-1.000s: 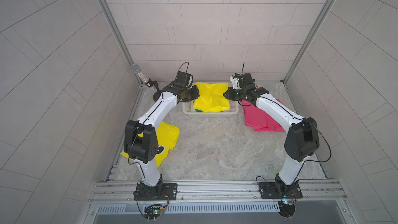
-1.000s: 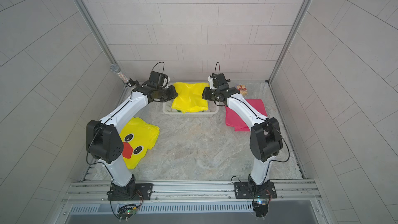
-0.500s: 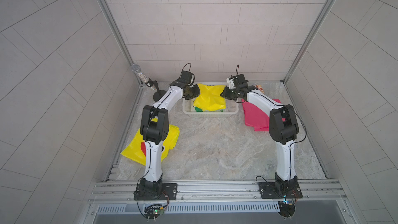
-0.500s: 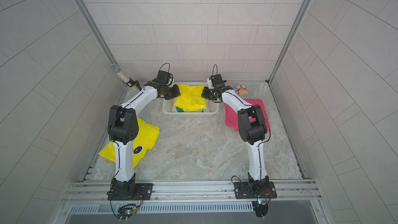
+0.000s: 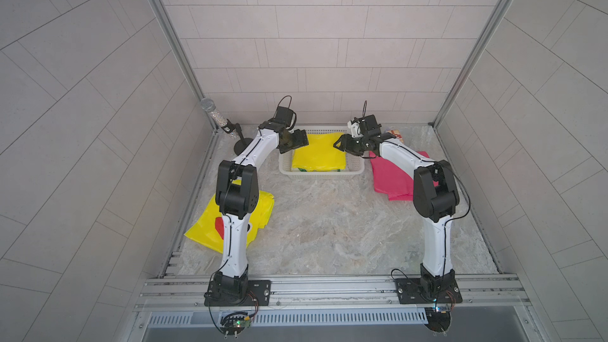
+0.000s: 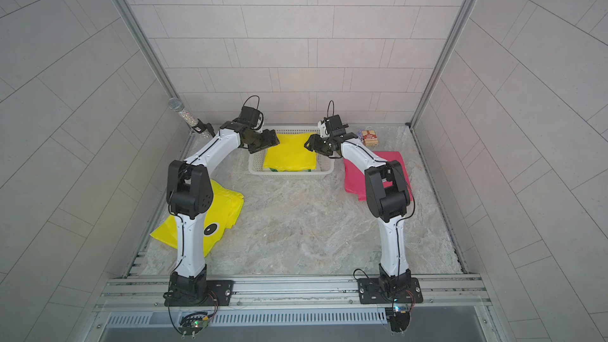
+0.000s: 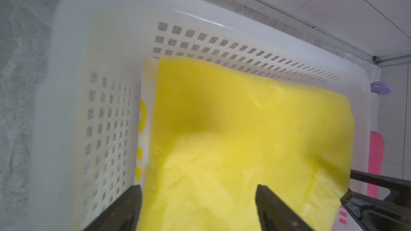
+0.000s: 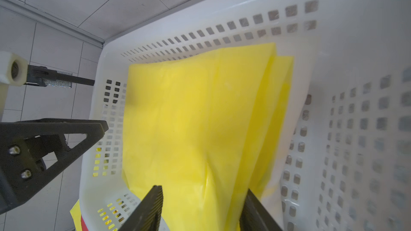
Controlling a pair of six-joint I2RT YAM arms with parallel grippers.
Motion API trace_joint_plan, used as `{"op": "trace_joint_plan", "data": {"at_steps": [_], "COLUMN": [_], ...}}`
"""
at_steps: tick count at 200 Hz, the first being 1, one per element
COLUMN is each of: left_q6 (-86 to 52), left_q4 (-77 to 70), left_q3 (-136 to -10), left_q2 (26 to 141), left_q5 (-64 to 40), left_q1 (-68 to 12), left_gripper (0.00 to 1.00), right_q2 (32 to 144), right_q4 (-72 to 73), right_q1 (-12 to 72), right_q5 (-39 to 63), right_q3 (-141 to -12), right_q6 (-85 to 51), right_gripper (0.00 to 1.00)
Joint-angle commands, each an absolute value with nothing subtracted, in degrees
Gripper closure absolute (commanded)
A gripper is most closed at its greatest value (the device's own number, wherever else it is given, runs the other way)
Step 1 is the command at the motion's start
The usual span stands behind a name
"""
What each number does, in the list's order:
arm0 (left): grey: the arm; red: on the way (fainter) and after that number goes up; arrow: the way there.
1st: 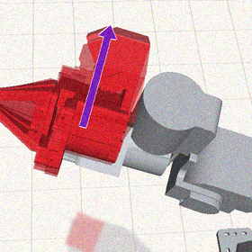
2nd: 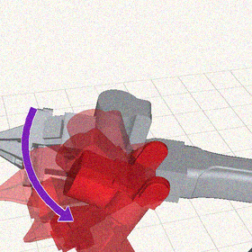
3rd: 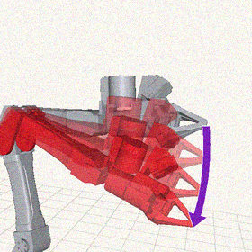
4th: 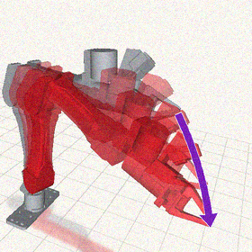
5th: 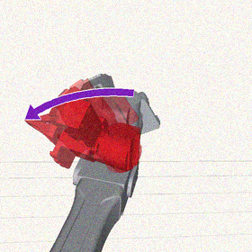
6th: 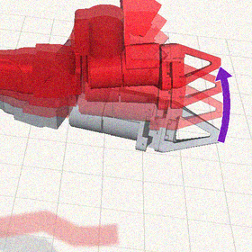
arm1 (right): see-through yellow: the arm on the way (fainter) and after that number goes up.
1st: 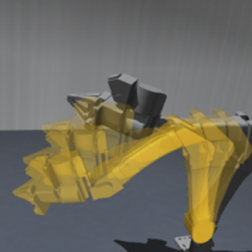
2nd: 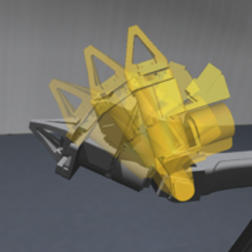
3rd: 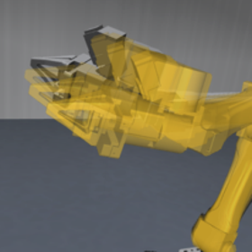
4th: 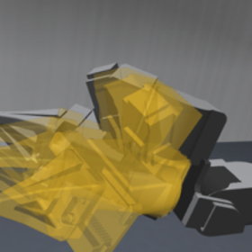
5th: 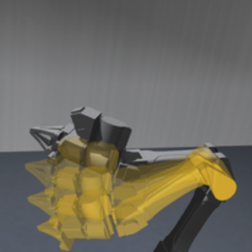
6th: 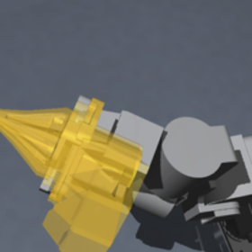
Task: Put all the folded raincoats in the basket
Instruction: Place the raincoat in the basket, then move the raincoat to the center of the board.
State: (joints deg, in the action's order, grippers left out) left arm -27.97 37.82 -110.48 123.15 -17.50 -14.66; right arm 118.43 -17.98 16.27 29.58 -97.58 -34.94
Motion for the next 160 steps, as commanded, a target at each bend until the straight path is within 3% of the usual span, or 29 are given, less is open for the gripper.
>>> {"op": "trace_joint_plan", "data": {"at_steps": [1,39,91,160], "left_q6": [-26.54,-25.13,-29.03,-36.36], "left_q4": [41.22,40.77,26.86,26.72], "left_q3": [-112.84,-108.21,-82.44,-55.03], "left_q2": [117.43,108.59,89.83,73.71], "left_q5": [-15.29,-11.35,-12.34,-7.54], "left_q1": [-14.64,-14.64,-12.81,-12.48], "left_gripper": [0.0,0.0,0.0,0.0], "right_q2": [111.48,103.16,84.97,60.31], "right_q4": [-20.17,-23.11,-20.41,-15.43], "right_q1": [15.91,15.95,17.26,20.11], "right_q5": [27.9,26.04,24.02,22.36], "right_q3": [-97.73,-94.47,-77.49,-51.82], "right_q6": [-33.71,-32.02,-31.07,-32.68], "right_gripper": [0.41,0.41,0.42,0.42]}}
